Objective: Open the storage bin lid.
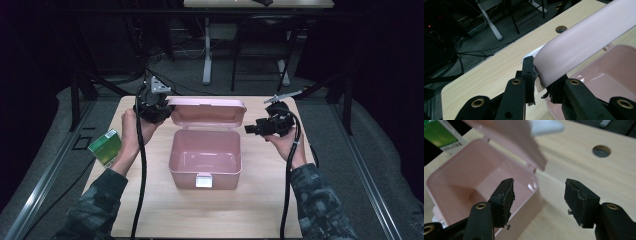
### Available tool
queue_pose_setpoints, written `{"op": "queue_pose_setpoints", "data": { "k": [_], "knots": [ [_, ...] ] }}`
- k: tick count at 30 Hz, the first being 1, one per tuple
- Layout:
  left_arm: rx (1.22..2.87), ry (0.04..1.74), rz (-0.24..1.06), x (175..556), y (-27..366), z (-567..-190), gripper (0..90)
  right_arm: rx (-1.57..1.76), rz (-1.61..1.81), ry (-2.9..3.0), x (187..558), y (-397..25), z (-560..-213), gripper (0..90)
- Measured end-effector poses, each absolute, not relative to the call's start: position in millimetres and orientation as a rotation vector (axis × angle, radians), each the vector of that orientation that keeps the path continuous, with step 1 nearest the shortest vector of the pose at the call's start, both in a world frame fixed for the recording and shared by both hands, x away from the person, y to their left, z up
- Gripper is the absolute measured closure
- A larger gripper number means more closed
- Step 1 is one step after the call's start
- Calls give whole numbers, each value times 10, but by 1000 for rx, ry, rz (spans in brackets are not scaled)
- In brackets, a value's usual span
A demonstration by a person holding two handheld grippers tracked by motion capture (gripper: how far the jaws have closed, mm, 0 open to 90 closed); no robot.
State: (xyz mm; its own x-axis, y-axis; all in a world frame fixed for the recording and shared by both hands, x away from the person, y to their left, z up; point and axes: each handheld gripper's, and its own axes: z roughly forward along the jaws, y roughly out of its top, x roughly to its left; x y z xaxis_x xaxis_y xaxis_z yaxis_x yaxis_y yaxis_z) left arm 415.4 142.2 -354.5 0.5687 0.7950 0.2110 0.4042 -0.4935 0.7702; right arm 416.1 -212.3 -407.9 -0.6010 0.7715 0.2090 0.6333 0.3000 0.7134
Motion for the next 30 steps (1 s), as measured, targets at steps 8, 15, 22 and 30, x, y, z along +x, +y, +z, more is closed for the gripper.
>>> {"op": "queue_pose_setpoints", "data": {
  "k": [8,15,22,30],
  "knots": [
    [2118,963,725,4187,1423,-3538,786,1281,1148,2484,3831,-1917,-4418,402],
    [2129,971,714,4222,1412,-3517,786,1282,1092,2535,3679,-1817,-4643,472],
    [2142,979,705,4275,1415,-3501,788,1280,1081,2545,3633,-1753,-4699,551],
    [2142,989,701,4371,1409,-3494,788,1288,1084,2527,3613,-1746,-4708,559]
  ]
}}
